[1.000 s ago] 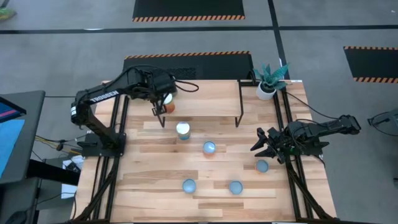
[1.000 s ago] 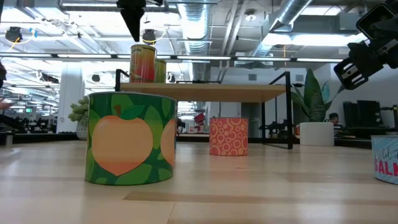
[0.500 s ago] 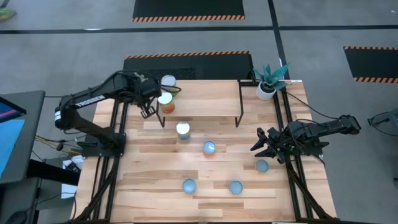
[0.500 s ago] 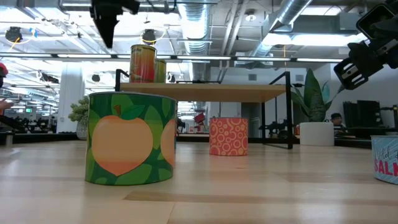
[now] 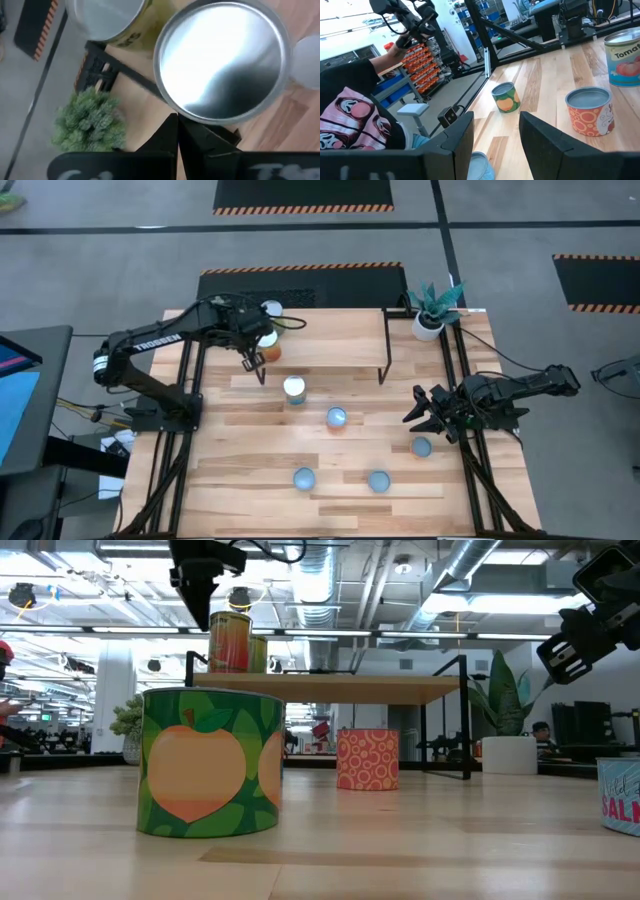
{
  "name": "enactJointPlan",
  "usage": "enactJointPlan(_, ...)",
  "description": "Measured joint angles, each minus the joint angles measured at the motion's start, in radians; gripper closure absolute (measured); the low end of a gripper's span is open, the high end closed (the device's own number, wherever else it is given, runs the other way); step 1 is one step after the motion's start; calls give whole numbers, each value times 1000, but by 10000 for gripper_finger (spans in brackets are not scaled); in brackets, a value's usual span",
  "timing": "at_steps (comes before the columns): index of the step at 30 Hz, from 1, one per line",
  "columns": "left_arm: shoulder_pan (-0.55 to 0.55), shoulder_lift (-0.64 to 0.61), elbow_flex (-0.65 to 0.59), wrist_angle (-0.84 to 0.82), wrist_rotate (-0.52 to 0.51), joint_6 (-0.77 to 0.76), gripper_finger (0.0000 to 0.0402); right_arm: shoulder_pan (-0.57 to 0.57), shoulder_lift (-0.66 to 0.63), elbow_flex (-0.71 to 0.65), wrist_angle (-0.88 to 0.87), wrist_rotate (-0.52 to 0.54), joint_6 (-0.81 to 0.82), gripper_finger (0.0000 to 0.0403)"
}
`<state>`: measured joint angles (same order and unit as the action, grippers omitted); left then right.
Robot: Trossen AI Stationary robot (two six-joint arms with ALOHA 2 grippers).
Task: Pick and place cans onto a shelf
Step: Adjust the canned goods on the shelf
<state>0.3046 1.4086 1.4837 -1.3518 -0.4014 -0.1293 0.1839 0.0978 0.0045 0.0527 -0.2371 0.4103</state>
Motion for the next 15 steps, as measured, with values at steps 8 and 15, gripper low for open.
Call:
enactJointPlan(8,0,0,0,8,18,9,401,0,0,0,0,0,0,221)
enactJointPlan(15,-2,0,0,46,32,12,401,0,0,0,0,0,0,221)
